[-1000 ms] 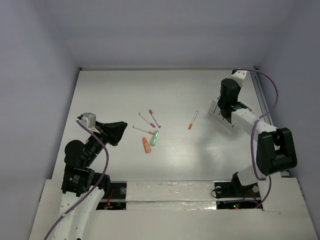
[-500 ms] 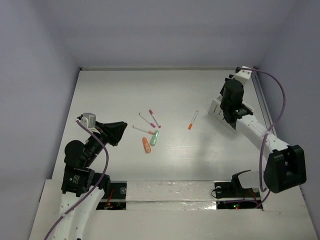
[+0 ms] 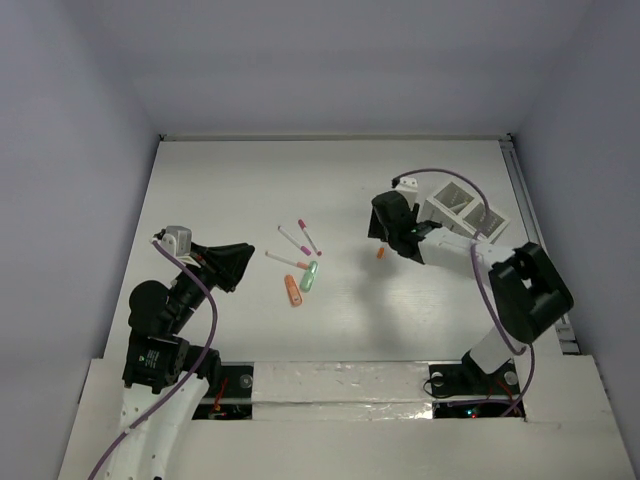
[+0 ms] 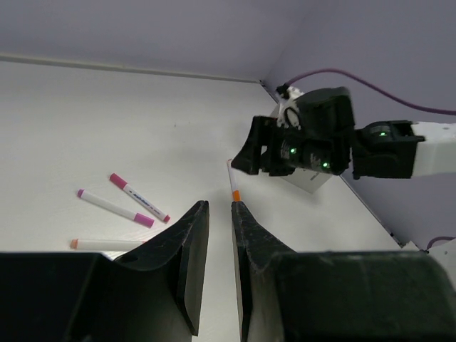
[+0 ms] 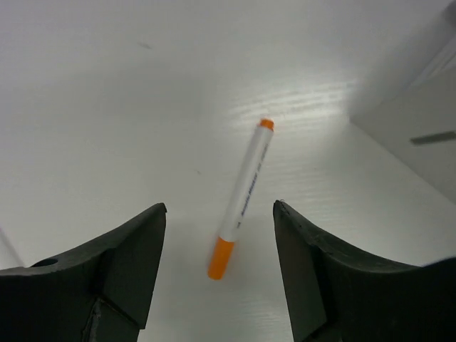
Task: Sort the stationery into containers
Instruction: Pick up the pen from the center of the board.
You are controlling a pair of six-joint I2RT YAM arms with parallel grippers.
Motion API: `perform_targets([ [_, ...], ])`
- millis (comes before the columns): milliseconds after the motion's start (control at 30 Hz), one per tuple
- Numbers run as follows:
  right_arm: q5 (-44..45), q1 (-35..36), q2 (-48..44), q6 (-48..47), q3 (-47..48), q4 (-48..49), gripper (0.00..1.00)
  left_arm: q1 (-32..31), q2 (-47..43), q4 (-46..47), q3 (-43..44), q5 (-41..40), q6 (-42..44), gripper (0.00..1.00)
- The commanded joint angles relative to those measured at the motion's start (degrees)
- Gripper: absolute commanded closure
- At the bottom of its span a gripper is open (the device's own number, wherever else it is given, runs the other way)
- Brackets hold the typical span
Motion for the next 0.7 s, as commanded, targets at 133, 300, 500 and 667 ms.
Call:
perform_targets([
  [133,4.03,0.32,8.98,6.33,5.02,-5.24,0.36,-0.16,-0.59,3.04,1.28,0.97,0.07,0.84],
  [300,4.57,-1.08,14.7,7.47,10.82,-9.02,0.46,-0.16,-0.5,3.13,1.28,1.06,-0.01,0.84],
  [500,1.84,-3.45,17.69,7.74,13.81,-10.24,0.52,-0.16,-0.59,3.04,1.28,0.97,0.07,0.84],
  [667,1.14,-4.69,18.22,9.32,12.68,-9.73,0.53,-0.16,-0.5,2.95,1.37,1.06,0.16,0.84],
])
